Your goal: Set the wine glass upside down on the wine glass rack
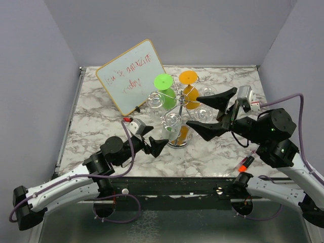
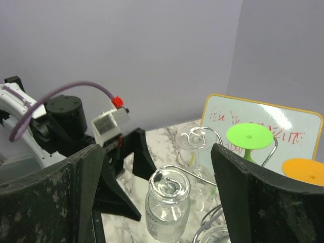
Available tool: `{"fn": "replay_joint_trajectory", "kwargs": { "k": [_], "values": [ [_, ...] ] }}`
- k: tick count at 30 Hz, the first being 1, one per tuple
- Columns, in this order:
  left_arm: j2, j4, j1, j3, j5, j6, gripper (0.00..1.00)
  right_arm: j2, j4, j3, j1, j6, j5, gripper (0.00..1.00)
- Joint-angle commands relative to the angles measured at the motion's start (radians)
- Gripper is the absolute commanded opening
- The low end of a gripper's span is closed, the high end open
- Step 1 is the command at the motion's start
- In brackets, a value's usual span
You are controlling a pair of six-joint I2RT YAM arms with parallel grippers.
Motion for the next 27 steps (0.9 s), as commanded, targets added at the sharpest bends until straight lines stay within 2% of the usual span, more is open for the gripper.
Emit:
{"fn": "replay_joint_trajectory", "kwargs": {
  "k": [1, 5, 9, 15, 20, 23, 27],
  "values": [
    [-0.118, -0.358, 0.002, 0.167, -0.078, -0.041, 0.99, -0.065, -0.033, -0.021, 0.007, 0.057, 0.101, 0.94],
    [-0.212, -0.557, 0.002, 0.297, -0.157, -0.014, 0.99, -0.139, -0.077, -0.054, 0.007, 0.076, 0.272, 0.97],
    [-0.254, -0.68, 0.002, 0.412, -0.313, 0.015, 0.99, -0.152, -0.215, -0.032, 0.007, 0.138, 0.533, 1.0],
    [-0.206, -0.82, 0.002, 0.575, -0.58, 0.014, 0.99, -0.122, -0.418, -0.006, 0.007, 0.222, 0.886, 1.0],
    [-0.168, -0.888, 0.001, 0.651, -0.722, 0.01, 0.99, -0.076, -0.601, 0.029, 0.007, 0.311, 1.18, 1.0],
    [-0.169, -0.909, 0.002, 0.676, -0.759, 0.034, 0.99, -0.074, -0.672, 0.029, 0.007, 0.332, 1.271, 1.0],
    [-0.183, -0.927, 0.001, 0.72, -0.766, 0.059, 0.99, -0.113, -0.729, 0.031, 0.007, 0.352, 1.29, 1.0]
  ]
}}
